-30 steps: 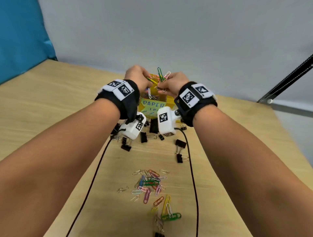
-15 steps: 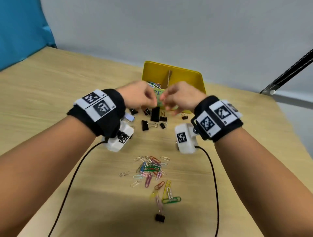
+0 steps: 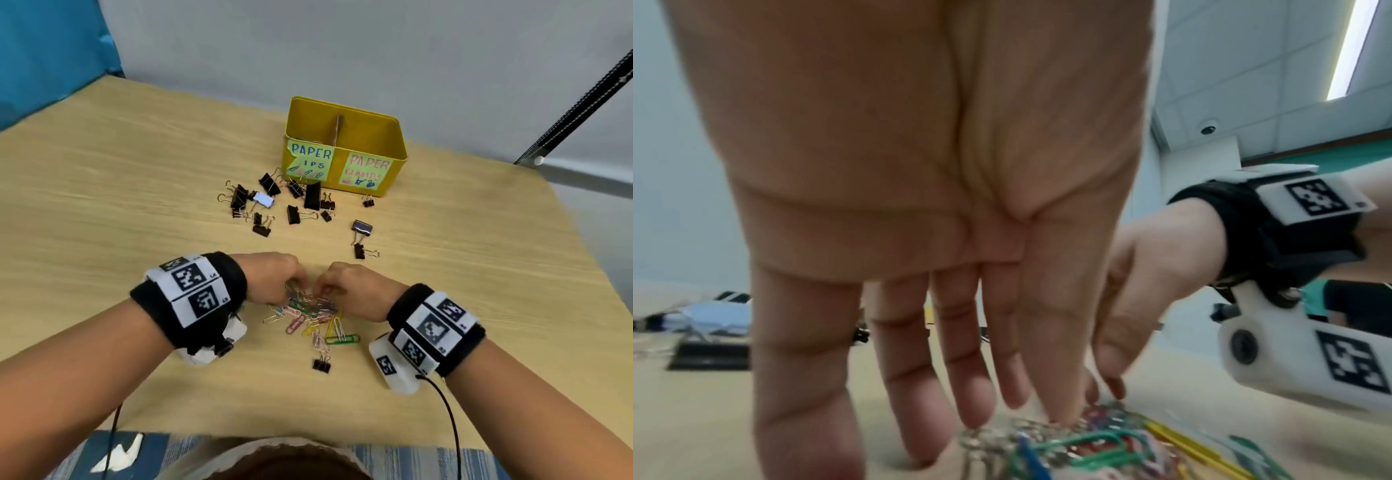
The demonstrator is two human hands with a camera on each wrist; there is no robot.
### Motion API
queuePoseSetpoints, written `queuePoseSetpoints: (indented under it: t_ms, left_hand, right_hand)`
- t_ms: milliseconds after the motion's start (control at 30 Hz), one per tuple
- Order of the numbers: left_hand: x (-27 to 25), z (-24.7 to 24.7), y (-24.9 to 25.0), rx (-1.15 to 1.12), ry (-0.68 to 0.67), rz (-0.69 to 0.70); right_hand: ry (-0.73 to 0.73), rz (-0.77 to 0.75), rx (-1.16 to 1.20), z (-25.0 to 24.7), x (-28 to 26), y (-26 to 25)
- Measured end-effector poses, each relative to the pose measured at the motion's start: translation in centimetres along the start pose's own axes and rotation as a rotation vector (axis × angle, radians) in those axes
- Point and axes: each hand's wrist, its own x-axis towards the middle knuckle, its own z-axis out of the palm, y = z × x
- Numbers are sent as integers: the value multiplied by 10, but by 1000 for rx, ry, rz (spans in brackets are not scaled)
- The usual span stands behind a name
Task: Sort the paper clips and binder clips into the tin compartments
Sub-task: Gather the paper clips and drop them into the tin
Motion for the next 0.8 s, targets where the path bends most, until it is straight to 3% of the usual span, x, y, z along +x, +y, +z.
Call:
queuePoseSetpoints:
  t_ms: [200,400,633,800]
  left_hand:
    - [-20,8,-19,17,54,-247]
    - [-11,22,8,18,85,-192]
    - [-16,25,10,-120,61,-165]
    - [-9,29,20,-16,94,-147]
  right_hand:
    - [-23,158,-62,11,-37,10]
    - [88,128,-15,23,-16,-12]
    - [61,145,-28,20,-13,-14]
    - [94,101,-89,28,-9,-18]
